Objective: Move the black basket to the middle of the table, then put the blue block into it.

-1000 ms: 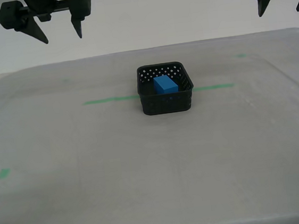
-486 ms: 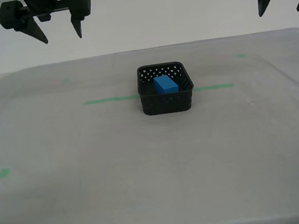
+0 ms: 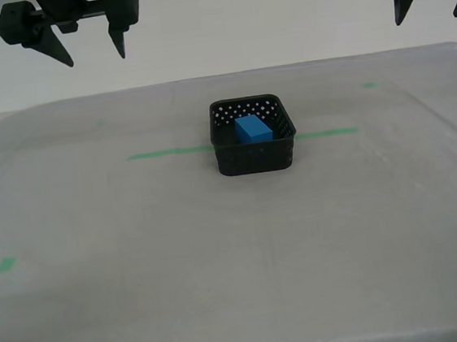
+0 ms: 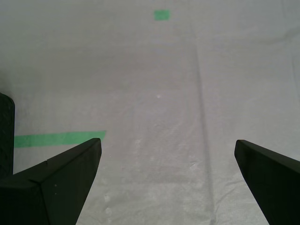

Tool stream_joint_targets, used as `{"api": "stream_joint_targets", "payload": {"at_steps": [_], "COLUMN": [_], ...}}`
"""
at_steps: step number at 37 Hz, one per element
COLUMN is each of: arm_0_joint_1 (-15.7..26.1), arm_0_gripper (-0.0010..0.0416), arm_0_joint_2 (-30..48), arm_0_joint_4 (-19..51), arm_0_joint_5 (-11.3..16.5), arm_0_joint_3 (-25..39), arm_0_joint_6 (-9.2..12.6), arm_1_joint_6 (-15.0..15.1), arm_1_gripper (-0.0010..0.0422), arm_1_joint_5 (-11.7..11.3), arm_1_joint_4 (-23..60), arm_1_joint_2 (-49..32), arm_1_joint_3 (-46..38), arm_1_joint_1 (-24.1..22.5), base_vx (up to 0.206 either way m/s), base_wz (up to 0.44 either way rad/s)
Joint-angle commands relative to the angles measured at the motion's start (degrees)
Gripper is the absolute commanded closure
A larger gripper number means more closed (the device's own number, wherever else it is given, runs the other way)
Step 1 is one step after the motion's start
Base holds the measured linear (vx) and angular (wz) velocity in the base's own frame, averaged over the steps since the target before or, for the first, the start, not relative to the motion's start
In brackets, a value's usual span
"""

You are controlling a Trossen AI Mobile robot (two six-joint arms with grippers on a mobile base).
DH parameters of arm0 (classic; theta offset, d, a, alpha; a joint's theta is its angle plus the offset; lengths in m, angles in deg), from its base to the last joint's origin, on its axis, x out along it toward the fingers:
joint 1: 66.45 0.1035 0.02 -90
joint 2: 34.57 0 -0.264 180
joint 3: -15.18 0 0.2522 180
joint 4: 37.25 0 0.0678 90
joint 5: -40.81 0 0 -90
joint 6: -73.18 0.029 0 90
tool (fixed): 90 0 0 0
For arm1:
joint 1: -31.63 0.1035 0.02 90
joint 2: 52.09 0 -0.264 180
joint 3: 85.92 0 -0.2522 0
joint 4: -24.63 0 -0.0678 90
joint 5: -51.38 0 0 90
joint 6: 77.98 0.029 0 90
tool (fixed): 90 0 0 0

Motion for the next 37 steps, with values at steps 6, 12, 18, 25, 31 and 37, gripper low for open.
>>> {"api": "stream_joint_targets", "payload": {"at_steps": [6, 12, 18, 25, 31, 37], "arm_0_joint_1": [0.0, 0.0, 0.0, 0.0, 0.0, 0.0], "arm_0_gripper": [0.0007, 0.0007, 0.0007, 0.0007, 0.0007, 0.0007], "arm_0_joint_2": [0.0, 0.0, 0.0, 0.0, 0.0, 0.0], "arm_0_joint_4": [0.0, 0.0, 0.0, 0.0, 0.0, 0.0], "arm_0_joint_5": [-0.1, -0.1, -0.1, -0.1, -0.1, -0.1], "arm_0_joint_3": [0.0, 0.0, 0.0, 0.0, 0.0, 0.0], "arm_0_joint_6": [0.0, 0.0, 0.0, 0.0, 0.0, 0.0], "arm_1_joint_6": [0.1, 0.1, 0.1, 0.1, 0.1, 0.1], "arm_1_gripper": [0.0012, 0.0012, 0.0012, 0.0012, 0.0012, 0.0012], "arm_1_joint_5": [0.1, 0.1, 0.1, 0.1, 0.1, 0.1], "arm_1_joint_4": [0.0, 0.0, 0.0, 0.0, 0.0, 0.0], "arm_1_joint_2": [0.0, 0.0, 0.0, 0.0, 0.0, 0.0], "arm_1_joint_3": [0.0, 0.0, 0.0, 0.0, 0.0, 0.0], "arm_1_joint_1": [0.0, 0.0, 0.0, 0.0, 0.0, 0.0], "base_vx": [0.0, 0.0, 0.0, 0.0, 0.0, 0.0], "base_wz": [0.0, 0.0, 0.0, 0.0, 0.0, 0.0]}}
